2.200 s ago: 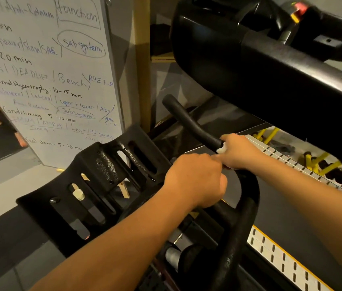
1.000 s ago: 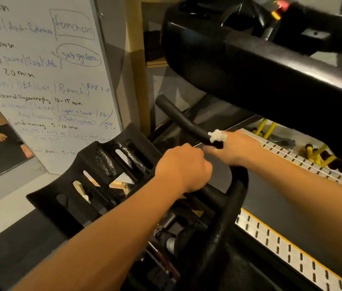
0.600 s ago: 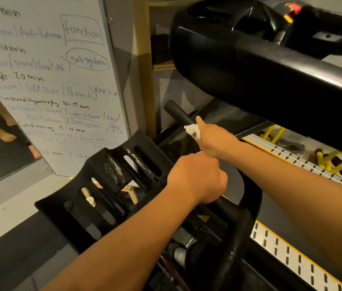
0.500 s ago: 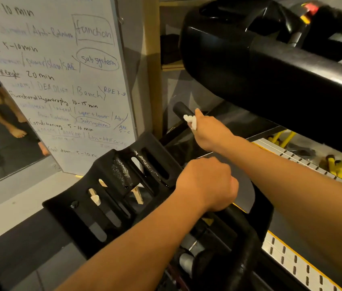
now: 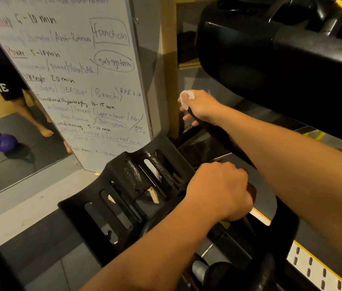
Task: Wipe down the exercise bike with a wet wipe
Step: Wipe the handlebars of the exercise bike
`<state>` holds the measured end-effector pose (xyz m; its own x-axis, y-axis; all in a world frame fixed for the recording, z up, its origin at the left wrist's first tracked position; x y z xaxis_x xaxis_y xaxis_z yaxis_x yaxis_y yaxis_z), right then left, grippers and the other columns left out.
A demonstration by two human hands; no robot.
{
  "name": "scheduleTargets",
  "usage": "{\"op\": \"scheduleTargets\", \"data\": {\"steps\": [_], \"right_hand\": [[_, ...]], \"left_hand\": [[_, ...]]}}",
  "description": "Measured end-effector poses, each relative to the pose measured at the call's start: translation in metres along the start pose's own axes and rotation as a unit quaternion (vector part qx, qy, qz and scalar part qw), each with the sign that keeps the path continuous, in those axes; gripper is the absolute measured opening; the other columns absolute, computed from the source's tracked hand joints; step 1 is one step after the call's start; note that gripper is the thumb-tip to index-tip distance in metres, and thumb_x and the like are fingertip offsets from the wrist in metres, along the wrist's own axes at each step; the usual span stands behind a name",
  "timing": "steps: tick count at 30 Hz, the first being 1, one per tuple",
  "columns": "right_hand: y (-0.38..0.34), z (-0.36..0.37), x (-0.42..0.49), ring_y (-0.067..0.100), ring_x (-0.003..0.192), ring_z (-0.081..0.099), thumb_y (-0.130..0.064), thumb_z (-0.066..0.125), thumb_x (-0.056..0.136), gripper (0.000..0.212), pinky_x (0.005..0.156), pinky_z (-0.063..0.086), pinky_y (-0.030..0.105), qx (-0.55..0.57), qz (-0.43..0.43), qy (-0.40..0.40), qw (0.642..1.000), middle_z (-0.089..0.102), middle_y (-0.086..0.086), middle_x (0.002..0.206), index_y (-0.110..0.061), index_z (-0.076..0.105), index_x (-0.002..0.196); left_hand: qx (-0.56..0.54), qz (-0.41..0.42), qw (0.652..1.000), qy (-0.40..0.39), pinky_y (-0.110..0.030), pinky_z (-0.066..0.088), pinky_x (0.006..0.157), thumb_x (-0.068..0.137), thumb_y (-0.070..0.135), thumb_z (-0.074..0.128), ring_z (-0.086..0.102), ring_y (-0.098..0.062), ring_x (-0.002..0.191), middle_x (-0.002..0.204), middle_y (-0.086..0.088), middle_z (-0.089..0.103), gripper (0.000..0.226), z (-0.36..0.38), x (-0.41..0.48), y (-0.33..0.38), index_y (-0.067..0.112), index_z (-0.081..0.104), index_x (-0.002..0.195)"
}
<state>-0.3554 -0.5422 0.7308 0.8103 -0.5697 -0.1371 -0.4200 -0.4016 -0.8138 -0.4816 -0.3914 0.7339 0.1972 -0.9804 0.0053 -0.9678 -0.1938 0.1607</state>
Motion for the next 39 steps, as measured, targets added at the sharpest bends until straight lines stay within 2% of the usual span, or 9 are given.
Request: {"op": "scheduleTargets", "data": {"steps": [3, 6, 9, 11, 14, 22, 28, 33, 39], "right_hand": [[0.022, -0.014, -0.015, 0.023, 0.083, 0.074, -0.037, 0.037, 0.103, 0.042, 0.081, 0.060, 0.042, 0.194, 0.117, -0.007, 0.974, 0.074, 0.011, 0.098, -0.007, 0.058, 0.123], [0.066, -0.023, -0.048, 0.029, 0.089, 0.073, -0.044, 0.026, 0.105, 0.058, 0.085, 0.058, 0.046, 0.199, 0.241, -0.092, 0.945, 0.074, 0.019, 0.098, -0.001, 0.064, 0.111], [0.104, -0.043, -0.088, 0.030, 0.090, 0.072, -0.043, 0.024, 0.105, 0.055, 0.079, 0.057, 0.043, 0.184, 0.296, -0.183, 0.919, 0.072, 0.021, 0.105, -0.007, 0.062, 0.122], [0.111, -0.056, -0.099, 0.029, 0.085, 0.072, -0.030, 0.035, 0.101, 0.045, 0.075, 0.058, 0.041, 0.220, 0.294, -0.212, 0.906, 0.071, 0.021, 0.107, -0.004, 0.057, 0.130], [0.099, -0.053, -0.086, 0.031, 0.081, 0.069, -0.049, 0.037, 0.098, 0.058, 0.070, 0.058, 0.040, 0.282, 0.289, -0.221, 0.888, 0.069, 0.020, 0.098, 0.000, 0.062, 0.118], [0.036, -0.011, -0.007, 0.022, 0.092, 0.072, -0.054, 0.034, 0.101, 0.062, 0.084, 0.058, 0.035, 0.261, 0.195, -0.157, 0.932, 0.073, 0.013, 0.104, -0.002, 0.066, 0.113], [0.076, -0.019, -0.053, 0.017, 0.066, 0.065, -0.051, 0.031, 0.101, 0.059, 0.060, 0.058, 0.028, 0.288, 0.216, -0.224, 0.906, 0.067, 0.010, 0.081, -0.003, 0.065, 0.099], [0.120, -0.044, -0.115, 0.017, 0.058, 0.065, -0.047, 0.031, 0.104, 0.059, 0.051, 0.056, 0.026, 0.252, 0.238, -0.156, 0.925, 0.068, 0.011, 0.073, 0.001, 0.064, 0.098], [0.156, -0.041, -0.189, 0.020, 0.060, 0.061, -0.048, 0.032, 0.103, 0.057, 0.048, 0.054, 0.029, 0.460, 0.272, -0.049, 0.844, 0.062, 0.014, 0.076, 0.000, 0.062, 0.098]], "left_hand": [[-0.011, -0.012, 1.000, 0.003, -0.036, 0.045, 0.070, 0.099, 0.035, 0.036, 0.058, -0.029, 0.082, 0.091, -0.007, 0.058, 0.023, 0.004, -0.003, 0.001, 0.018, 0.044, 0.085], [-0.012, -0.018, 1.000, -0.011, -0.037, 0.044, 0.070, 0.099, 0.037, 0.034, 0.052, -0.027, 0.077, 0.097, -0.008, 0.061, 0.026, 0.007, -0.003, 0.000, 0.018, 0.048, 0.090], [-0.031, -0.008, 0.999, -0.006, -0.038, 0.044, 0.073, 0.099, 0.036, 0.036, 0.056, -0.029, 0.083, 0.103, -0.010, 0.062, 0.028, 0.005, -0.001, 0.001, 0.016, 0.054, 0.096], [-0.039, 0.001, 0.999, 0.011, -0.037, 0.044, 0.074, 0.099, 0.034, 0.038, 0.061, -0.031, 0.091, 0.107, -0.011, 0.063, 0.031, 0.003, 0.000, 0.001, 0.013, 0.059, 0.105], [-0.028, 0.006, 0.999, 0.020, -0.036, 0.039, 0.072, 0.099, 0.034, 0.038, 0.061, -0.031, 0.096, 0.109, -0.011, 0.063, 0.033, 0.001, 0.000, 0.002, 0.012, 0.060, 0.109], [-0.029, -0.010, 0.999, 0.027, -0.035, 0.039, 0.069, 0.099, 0.034, 0.039, 0.051, -0.026, 0.077, 0.093, -0.007, 0.059, 0.022, 0.001, -0.003, 0.001, 0.018, 0.041, 0.083], [-0.023, -0.001, 0.998, 0.051, -0.034, 0.038, 0.066, 0.098, 0.035, 0.039, 0.042, -0.021, 0.069, 0.077, 0.001, 0.041, 0.025, 0.002, -0.004, 0.000, 0.018, 0.041, 0.081], [-0.009, -0.004, 0.999, 0.051, -0.034, 0.038, 0.068, 0.098, 0.036, 0.036, 0.048, -0.021, 0.073, 0.083, 0.001, 0.047, 0.024, 0.004, -0.002, 0.000, 0.019, 0.047, 0.086], [-0.018, 0.006, 0.998, 0.065, -0.036, 0.043, 0.069, 0.096, 0.036, 0.039, 0.053, -0.023, 0.073, 0.077, 0.000, 0.048, 0.026, 0.008, 0.001, 0.000, 0.020, 0.043, 0.076]]}}
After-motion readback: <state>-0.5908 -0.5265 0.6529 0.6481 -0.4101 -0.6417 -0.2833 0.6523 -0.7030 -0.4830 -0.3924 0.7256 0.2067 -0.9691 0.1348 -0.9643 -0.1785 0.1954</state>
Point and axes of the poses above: each hand's wrist, its own x-axis towards the middle knuckle, its own z-axis out of the palm, y = z × x, the point moved 4 cm from there along x, towards the middle knuckle
